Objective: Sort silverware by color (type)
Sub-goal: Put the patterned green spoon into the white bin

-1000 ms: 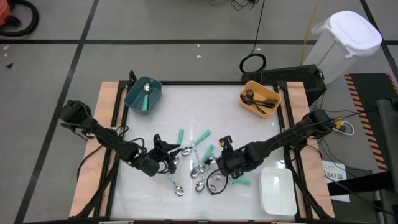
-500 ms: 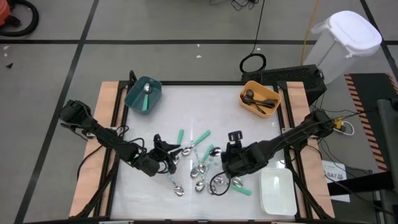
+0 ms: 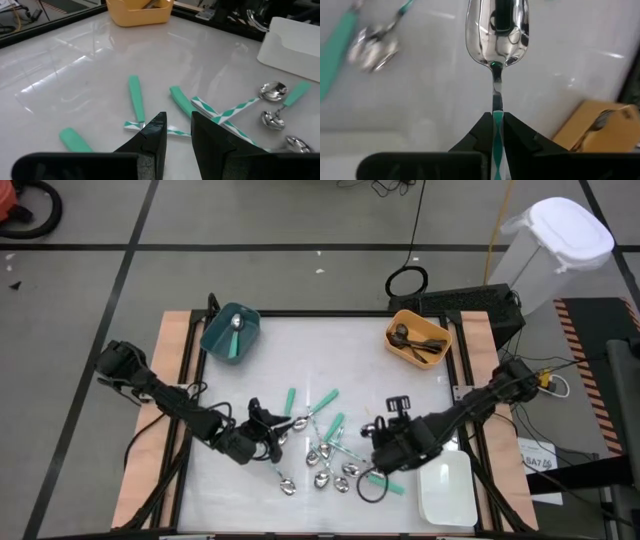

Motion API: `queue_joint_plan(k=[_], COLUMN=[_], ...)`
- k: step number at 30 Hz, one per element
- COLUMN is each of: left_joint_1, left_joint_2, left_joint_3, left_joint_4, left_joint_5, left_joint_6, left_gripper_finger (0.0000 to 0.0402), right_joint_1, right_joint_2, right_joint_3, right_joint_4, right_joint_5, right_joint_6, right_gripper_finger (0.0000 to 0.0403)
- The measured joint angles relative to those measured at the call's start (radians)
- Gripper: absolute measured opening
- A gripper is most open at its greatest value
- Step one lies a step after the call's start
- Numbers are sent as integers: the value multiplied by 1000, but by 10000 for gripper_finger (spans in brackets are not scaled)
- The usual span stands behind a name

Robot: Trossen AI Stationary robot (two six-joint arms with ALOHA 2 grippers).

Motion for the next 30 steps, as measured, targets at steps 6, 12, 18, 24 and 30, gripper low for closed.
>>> queue_joint_plan(k=[6,12,18,24,30], left_joint_1=[-17,-23,-23,-23,-23], left_joint_2=[0,0,0,0,12], left_joint_3=[0,0,0,0,0], left_joint_4=[0,1,2,2,9], left_joint_5=[1,1,0,1,0], left_joint_6=[-8,-19,-35,-68,-92], left_gripper_finger=[88,88,88,88,88], right_joint_1=[121,241,367,484,570], right_joint_2=[-4,-29,-54,-53,-53], right_joint_3=[0,0,0,0,-20], right_joint_4=[-29,-36,-36,-25,22], right_joint_5=[-110,-203,-250,-262,-258], right_joint_6=[41,40,64,-3,-12], right_gripper_finger=[21,20,19,21,21])
